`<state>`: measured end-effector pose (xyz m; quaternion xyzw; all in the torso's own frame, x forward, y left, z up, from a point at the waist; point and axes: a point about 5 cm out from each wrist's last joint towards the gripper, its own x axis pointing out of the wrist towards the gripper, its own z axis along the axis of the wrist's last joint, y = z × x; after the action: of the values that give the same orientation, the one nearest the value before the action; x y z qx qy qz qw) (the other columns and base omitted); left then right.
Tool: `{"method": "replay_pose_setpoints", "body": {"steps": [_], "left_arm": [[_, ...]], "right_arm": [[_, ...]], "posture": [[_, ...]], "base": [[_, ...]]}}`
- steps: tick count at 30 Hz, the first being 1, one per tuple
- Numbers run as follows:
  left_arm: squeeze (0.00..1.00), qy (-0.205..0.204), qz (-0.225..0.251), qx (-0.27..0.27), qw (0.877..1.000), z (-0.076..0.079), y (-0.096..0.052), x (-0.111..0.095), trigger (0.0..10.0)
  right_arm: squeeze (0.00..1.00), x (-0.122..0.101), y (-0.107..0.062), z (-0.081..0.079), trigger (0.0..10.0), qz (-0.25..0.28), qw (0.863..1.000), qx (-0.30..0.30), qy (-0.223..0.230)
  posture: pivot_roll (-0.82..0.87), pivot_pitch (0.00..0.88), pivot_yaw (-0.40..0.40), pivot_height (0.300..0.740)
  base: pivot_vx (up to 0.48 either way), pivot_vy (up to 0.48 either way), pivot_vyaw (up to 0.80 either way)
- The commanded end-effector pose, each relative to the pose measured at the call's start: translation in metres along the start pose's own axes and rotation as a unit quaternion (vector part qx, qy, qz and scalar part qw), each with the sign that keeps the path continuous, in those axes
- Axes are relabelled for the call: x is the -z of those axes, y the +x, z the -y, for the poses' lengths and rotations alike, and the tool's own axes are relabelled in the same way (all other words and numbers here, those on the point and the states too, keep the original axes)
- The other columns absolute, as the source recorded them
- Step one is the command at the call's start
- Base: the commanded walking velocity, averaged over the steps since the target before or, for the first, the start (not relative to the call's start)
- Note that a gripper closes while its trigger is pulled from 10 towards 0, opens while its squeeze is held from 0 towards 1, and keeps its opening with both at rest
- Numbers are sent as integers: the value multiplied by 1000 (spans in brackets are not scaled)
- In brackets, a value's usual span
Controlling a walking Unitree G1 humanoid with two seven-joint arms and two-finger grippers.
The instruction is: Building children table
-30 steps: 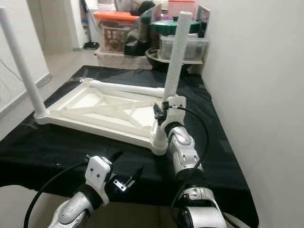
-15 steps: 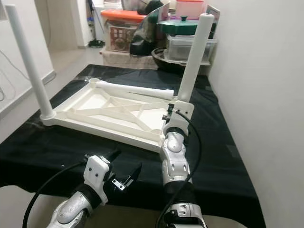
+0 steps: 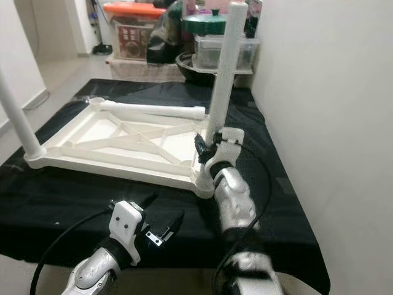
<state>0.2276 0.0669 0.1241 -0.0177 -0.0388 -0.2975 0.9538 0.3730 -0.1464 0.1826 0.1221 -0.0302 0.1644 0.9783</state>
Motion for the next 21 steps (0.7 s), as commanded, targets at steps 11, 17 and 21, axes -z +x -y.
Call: {"method": "replay_pose_setpoints", "body": {"steps": [11, 17, 21], "left_arm": [[0, 0, -9, -1, 1000, 0, 1, 4, 10000], [0, 2, -9, -1, 1000, 0, 0, 3, 10000], [0, 1, -9, 0, 1000, 1, -1, 3, 10000]], "right_arm": [[0, 5, 3, -27, 10000, -104, 927, -360, -1], [0, -10, 10, -39, 10000, -105, 888, -447, 13], [0, -15, 9, -44, 10000, -101, 866, -490, 8]], "posture": [[62, 0, -45, 740], [75, 0, -52, 740], [75, 0, -52, 740]], "base": [[0, 0, 0], [0, 0, 0], [0, 0, 0]]}}
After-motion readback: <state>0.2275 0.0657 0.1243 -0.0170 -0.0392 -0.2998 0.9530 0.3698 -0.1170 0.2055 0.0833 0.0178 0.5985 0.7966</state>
